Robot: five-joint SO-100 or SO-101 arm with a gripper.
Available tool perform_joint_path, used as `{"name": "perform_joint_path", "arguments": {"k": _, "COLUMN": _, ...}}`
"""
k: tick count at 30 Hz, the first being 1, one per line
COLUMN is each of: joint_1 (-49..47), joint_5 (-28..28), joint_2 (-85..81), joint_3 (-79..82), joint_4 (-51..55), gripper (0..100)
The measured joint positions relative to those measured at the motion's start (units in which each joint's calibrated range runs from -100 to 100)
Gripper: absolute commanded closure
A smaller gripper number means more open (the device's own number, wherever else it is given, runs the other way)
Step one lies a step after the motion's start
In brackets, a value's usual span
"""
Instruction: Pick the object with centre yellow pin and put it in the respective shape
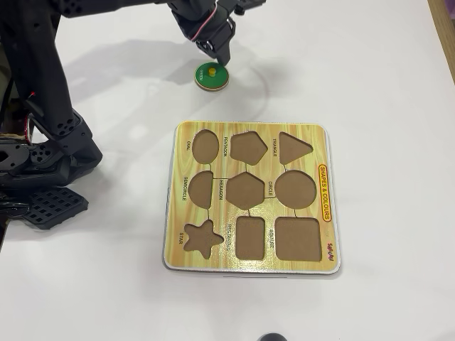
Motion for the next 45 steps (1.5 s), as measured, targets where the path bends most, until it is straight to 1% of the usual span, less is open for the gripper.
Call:
{"name": "perform_joint_path", "arguments": {"k": 2, "joint_1": 0.0, "joint_5": 0.0, "joint_2": -1.1, "joint_3": 0.0, "joint_4": 0.9, "gripper": 91}}
{"name": "perform_joint_path", "arguments": {"k": 7, "joint_1": 0.2, "joint_5": 0.0, "joint_2": -2.3, "joint_3": 0.0, "joint_4": 8.4, "gripper": 91}}
{"name": "perform_joint_path", "arguments": {"k": 11, "joint_1": 0.2, "joint_5": 0.0, "joint_2": -2.8, "joint_3": 0.0, "joint_4": 10.2, "gripper": 91}}
{"name": "perform_joint_path", "arguments": {"k": 16, "joint_1": 0.2, "joint_5": 0.4, "joint_2": -2.8, "joint_3": 0.0, "joint_4": 10.2, "gripper": 91}}
{"name": "perform_joint_path", "arguments": {"k": 27, "joint_1": 4.5, "joint_5": 0.4, "joint_2": -2.9, "joint_3": 3.5, "joint_4": 10.2, "gripper": 92}}
{"name": "perform_joint_path", "arguments": {"k": 33, "joint_1": 4.5, "joint_5": 0.0, "joint_2": -2.9, "joint_3": 3.5, "joint_4": 10.0, "gripper": 92}}
{"name": "perform_joint_path", "arguments": {"k": 40, "joint_1": 4.5, "joint_5": 0.0, "joint_2": -2.9, "joint_3": 3.5, "joint_4": 3.6, "gripper": 91}}
{"name": "perform_joint_path", "arguments": {"k": 45, "joint_1": 4.4, "joint_5": 0.0, "joint_2": -2.9, "joint_3": 3.5, "joint_4": 3.0, "gripper": 91}}
